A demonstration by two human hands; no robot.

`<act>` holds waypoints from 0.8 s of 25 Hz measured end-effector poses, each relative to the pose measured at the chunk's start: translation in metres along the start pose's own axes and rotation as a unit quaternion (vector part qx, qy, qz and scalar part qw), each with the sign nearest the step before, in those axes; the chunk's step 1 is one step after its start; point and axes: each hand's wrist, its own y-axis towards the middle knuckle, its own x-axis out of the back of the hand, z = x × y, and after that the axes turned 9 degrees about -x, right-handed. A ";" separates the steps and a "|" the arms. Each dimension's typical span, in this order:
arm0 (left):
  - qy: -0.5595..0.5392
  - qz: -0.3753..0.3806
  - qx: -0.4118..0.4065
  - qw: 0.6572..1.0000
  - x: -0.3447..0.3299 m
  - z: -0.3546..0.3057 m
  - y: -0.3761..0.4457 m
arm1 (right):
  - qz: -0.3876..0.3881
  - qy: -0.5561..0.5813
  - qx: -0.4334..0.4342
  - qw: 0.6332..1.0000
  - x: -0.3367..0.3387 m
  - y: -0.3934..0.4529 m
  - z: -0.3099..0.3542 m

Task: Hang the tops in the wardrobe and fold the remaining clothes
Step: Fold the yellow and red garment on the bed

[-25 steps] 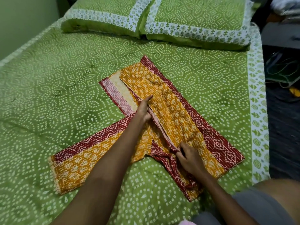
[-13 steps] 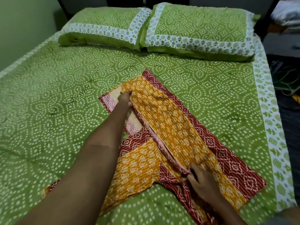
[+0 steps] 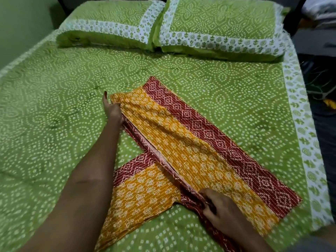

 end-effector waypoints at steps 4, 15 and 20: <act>0.140 0.036 -0.006 0.989 0.013 0.019 0.005 | 0.011 -0.049 -0.024 0.998 -0.005 -0.012 -0.010; 0.176 0.005 0.044 0.983 0.005 0.001 -0.125 | 0.064 -0.051 -0.050 0.995 0.008 -0.052 -0.022; 0.304 0.279 -0.231 0.881 0.010 -0.014 -0.286 | -0.091 0.062 -0.080 0.991 0.045 -0.048 -0.061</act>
